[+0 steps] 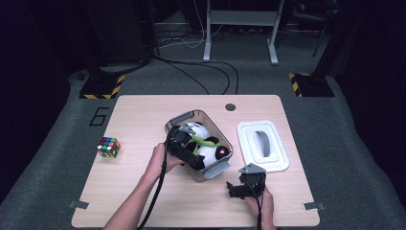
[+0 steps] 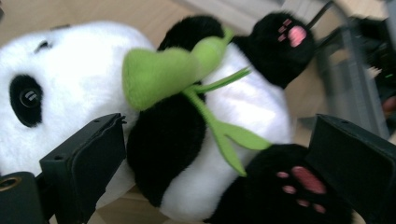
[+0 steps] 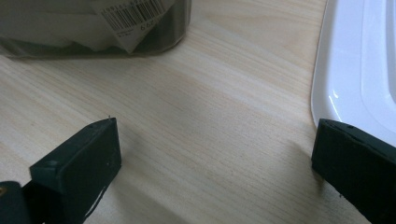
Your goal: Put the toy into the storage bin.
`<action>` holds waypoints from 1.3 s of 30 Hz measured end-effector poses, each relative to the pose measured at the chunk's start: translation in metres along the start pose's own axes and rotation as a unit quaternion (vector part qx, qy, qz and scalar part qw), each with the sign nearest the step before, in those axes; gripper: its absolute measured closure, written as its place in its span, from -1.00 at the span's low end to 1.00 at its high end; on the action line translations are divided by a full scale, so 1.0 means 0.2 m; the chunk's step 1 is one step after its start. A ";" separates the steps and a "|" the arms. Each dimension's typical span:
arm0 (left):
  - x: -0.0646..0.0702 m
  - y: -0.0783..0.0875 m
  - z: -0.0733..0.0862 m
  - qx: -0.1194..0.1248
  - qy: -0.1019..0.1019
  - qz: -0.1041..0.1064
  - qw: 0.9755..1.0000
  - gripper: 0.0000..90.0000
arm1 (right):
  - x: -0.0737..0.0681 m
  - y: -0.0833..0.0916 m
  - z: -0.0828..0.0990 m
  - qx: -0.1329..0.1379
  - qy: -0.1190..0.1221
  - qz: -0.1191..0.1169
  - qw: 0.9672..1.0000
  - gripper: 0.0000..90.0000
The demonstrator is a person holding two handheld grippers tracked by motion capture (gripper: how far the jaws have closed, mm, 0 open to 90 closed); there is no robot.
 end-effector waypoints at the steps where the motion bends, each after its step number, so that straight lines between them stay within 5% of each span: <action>1: 0.00 0.01 0.00 0.002 -0.002 0.000 1.000 -0.91 | 0.00 0.00 0.00 0.000 0.000 0.000 1.000 -0.98; 6: 0.00 0.02 0.02 -0.018 -0.018 -0.022 0.999 -0.87 | 0.00 0.00 0.00 0.000 0.000 0.000 1.000 -0.99; 14: -0.01 -0.06 0.04 -0.018 -0.010 -0.025 0.999 -0.90 | 0.00 0.00 0.00 0.000 0.000 0.000 1.000 -0.99; 22: 0.02 0.10 -0.01 0.064 0.011 -0.003 0.998 -0.90 | 0.00 0.00 0.00 0.000 0.000 0.000 1.000 -0.99; 30: -0.15 0.31 0.05 0.094 0.033 -0.044 0.994 -0.92 | 0.00 0.00 0.00 0.000 0.000 0.000 1.000 -0.98; 39: -0.33 0.44 0.17 0.113 0.059 -0.089 0.988 -0.97 | 0.00 0.00 0.00 0.000 -0.001 0.000 1.000 -0.98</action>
Point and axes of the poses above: each handheld gripper's, and its own axes: y roughly backward along the jaws, z roughly out of its underside, x roughly to its right, the point moved 9 cm from there along -y, roughly forward along the jaws, and after that the axes turned 1 degree about x, right-handed, at the moved point
